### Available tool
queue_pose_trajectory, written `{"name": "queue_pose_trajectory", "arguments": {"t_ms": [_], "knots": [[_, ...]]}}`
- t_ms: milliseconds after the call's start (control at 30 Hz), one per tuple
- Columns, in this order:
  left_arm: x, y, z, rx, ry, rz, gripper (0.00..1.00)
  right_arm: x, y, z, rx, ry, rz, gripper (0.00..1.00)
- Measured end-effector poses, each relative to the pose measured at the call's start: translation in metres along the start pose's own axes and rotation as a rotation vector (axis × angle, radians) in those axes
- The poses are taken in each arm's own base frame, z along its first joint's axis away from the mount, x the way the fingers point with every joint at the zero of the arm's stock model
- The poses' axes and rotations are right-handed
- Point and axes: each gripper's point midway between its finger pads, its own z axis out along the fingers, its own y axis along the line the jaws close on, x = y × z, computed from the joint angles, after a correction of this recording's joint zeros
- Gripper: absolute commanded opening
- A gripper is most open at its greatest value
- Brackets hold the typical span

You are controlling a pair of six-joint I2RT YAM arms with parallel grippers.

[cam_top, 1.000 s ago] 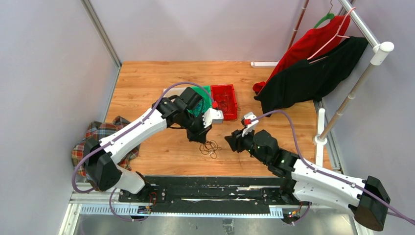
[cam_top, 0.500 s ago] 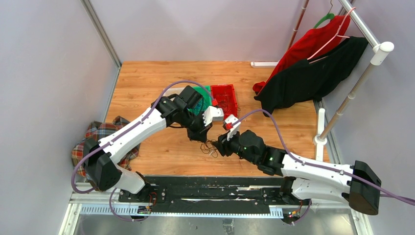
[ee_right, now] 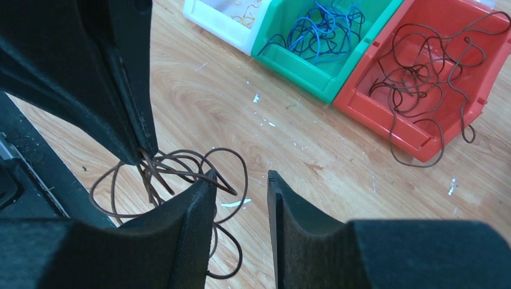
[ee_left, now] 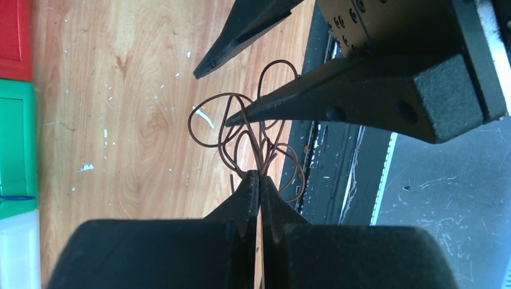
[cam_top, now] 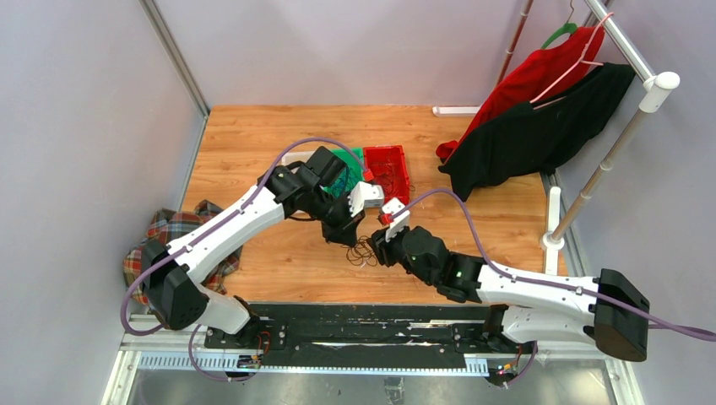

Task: Untangle the cables

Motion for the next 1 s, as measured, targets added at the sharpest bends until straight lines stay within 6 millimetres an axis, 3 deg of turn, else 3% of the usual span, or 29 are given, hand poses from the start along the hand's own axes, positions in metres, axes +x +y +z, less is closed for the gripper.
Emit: {"name": "queue_pose_trajectory", "arguments": {"t_ms": [100, 300, 467, 567, 667, 800, 933, 1000], "knots": [[-0.002, -0.003, -0.001, 0.014, -0.009, 0.001, 0.01, -0.005, 0.004, 0.001, -0.008, -0.022, 0.009, 0.32], [-0.007, -0.008, -0.004, 0.038, -0.029, 0.007, 0.01, -0.014, 0.005, 0.005, 0.006, -0.062, 0.042, 0.01], [-0.007, -0.014, -0.007, 0.065, -0.030, 0.027, 0.02, -0.003, -0.026, -0.003, 0.148, -0.069, 0.067, 0.01], [-0.006, -0.015, -0.010, 0.058, -0.029, 0.039, 0.26, -0.001, -0.044, -0.017, 0.196, -0.093, 0.088, 0.01], [-0.004, -0.013, -0.012, 0.038, -0.023, 0.039, 0.37, -0.017, -0.050, -0.028, 0.198, -0.148, 0.117, 0.01], [-0.003, -0.009, -0.012, 0.012, -0.015, 0.023, 0.47, -0.025, -0.043, -0.035, 0.141, -0.169, 0.129, 0.01], [-0.008, -0.006, -0.016, -0.012, -0.024, 0.019, 0.72, -0.017, -0.030, -0.035, 0.070, -0.131, 0.124, 0.01], [-0.011, -0.005, -0.017, -0.021, -0.031, 0.027, 0.77, -0.014, -0.025, -0.034, 0.039, -0.116, 0.126, 0.01]]}}
